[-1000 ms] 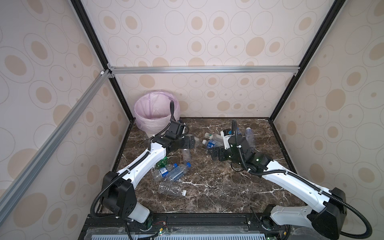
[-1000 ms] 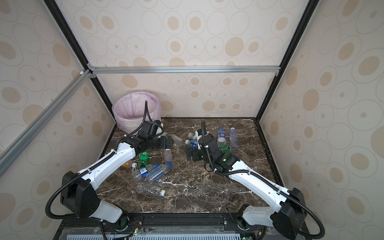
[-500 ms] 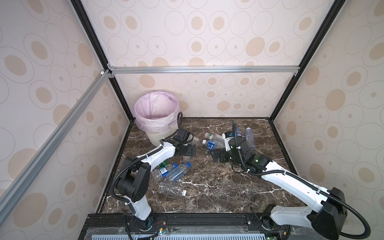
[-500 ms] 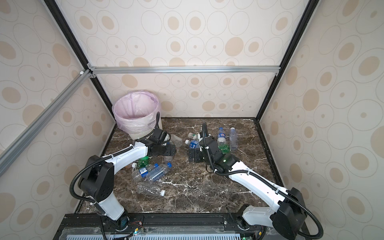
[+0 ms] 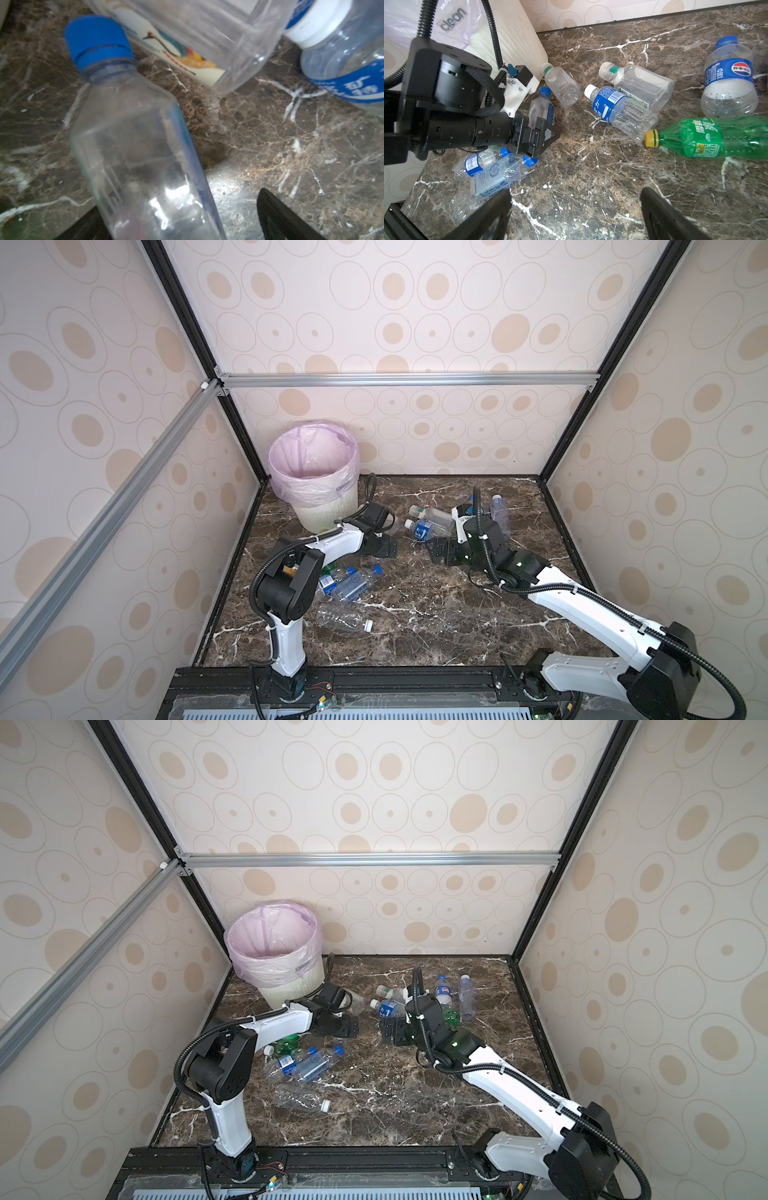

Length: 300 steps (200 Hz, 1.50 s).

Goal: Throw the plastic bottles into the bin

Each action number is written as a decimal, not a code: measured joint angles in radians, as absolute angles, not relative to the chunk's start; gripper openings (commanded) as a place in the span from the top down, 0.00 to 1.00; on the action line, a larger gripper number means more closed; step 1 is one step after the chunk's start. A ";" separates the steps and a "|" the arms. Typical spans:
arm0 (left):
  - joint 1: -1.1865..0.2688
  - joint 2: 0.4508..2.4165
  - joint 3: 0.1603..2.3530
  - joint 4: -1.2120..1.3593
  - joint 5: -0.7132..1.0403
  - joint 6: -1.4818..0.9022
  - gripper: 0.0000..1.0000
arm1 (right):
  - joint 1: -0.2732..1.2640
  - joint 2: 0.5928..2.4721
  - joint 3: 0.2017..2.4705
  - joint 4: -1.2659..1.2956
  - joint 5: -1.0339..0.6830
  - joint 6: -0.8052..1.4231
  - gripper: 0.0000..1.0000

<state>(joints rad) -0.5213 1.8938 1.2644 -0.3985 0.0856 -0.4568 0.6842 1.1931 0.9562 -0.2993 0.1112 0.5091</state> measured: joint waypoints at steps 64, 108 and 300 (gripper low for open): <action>-0.596 1.936 1.323 -0.376 0.096 -0.456 0.01 | 0.646 1.185 0.936 -0.298 0.103 0.528 0.00; -0.625 1.951 1.330 -0.373 0.122 -0.465 0.01 | 0.604 1.158 0.912 -0.299 0.088 0.538 0.00; -0.526 1.713 1.559 -0.890 -0.078 -0.772 0.01 | 0.597 1.208 0.902 -0.299 0.044 0.470 0.00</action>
